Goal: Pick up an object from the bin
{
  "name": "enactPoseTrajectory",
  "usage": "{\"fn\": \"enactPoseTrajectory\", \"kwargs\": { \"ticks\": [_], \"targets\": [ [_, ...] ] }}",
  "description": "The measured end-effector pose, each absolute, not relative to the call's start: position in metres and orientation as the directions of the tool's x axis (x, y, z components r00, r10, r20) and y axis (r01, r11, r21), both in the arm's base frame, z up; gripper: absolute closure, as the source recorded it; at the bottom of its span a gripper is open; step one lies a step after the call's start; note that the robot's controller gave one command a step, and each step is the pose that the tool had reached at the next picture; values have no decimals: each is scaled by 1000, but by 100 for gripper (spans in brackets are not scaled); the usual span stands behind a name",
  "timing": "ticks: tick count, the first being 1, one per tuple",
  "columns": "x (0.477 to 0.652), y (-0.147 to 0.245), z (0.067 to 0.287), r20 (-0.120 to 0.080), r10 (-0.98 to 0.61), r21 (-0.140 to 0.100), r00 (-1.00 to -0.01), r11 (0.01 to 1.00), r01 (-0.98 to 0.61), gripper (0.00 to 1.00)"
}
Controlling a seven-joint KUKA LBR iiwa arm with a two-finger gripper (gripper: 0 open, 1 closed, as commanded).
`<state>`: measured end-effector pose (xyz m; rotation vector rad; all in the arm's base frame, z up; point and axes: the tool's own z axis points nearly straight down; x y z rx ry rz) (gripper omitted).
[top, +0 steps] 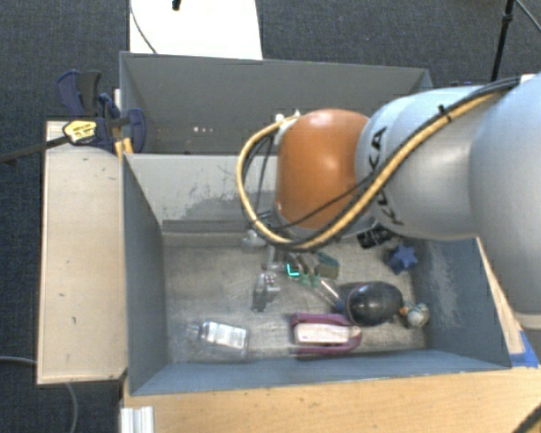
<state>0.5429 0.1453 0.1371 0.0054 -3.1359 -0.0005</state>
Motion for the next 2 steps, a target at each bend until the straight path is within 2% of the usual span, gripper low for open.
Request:
{"fn": "enactPoseTrajectory", "kwargs": {
  "ticks": [1,2],
  "targets": [
    [486,76,89,-7,-252,0,-968,968,-252,0],
    [484,14,85,-22,-436,-6,-899,900,-436,0]
  ]
}}
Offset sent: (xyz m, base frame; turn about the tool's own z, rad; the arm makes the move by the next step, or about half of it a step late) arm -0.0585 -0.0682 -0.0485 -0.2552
